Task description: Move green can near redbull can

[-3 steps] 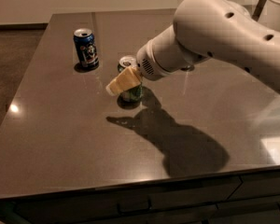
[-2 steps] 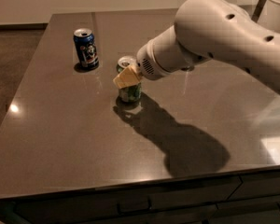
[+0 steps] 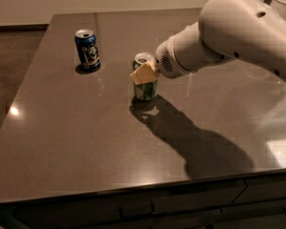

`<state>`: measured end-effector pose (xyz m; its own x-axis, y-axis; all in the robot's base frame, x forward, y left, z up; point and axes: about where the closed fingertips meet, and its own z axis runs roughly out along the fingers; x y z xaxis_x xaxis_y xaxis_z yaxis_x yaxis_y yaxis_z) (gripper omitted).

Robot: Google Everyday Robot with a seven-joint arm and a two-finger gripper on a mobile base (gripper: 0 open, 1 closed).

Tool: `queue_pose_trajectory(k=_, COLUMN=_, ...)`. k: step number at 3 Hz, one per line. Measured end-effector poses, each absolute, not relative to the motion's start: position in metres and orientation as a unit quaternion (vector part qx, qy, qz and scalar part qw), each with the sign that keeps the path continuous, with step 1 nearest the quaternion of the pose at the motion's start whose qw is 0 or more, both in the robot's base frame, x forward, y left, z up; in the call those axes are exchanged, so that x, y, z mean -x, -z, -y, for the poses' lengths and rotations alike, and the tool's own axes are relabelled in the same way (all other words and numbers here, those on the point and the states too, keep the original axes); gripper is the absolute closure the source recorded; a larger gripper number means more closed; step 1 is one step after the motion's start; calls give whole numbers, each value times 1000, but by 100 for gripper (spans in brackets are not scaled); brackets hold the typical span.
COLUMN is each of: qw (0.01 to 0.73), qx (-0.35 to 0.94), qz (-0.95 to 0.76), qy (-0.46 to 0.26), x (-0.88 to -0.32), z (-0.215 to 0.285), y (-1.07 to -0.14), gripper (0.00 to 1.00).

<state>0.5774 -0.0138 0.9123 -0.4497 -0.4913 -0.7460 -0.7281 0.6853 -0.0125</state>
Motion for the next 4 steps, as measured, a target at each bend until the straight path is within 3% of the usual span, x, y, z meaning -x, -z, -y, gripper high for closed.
queue_pose_trajectory(k=1, qw=395, qx=335, qz=-843, qy=-145, x=-588, z=46, y=-922, gripper=100)
queue_pose_trajectory(k=3, qw=417, qx=302, qz=-848, qy=-125, x=-620, z=90, y=-927, gripper=100)
queue_pose_trajectory(k=4, qw=415, qx=296, qz=-852, qy=-116, x=-632, z=103, y=-923, gripper=82)
